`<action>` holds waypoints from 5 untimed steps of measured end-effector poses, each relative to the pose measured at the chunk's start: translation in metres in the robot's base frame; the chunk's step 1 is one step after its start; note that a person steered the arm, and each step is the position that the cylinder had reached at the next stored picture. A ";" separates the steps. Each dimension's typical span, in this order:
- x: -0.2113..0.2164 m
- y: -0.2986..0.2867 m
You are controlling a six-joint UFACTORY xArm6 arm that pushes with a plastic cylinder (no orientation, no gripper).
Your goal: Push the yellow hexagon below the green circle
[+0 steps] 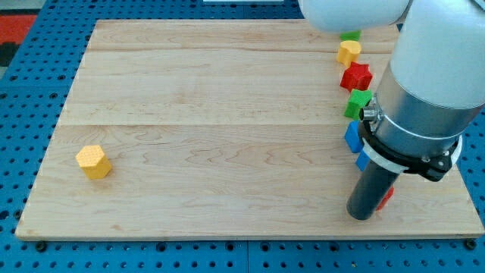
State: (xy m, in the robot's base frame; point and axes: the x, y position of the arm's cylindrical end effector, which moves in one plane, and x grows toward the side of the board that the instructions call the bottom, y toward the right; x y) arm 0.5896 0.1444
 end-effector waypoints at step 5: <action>-0.113 -0.340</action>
State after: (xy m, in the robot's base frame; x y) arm 0.4765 -0.1958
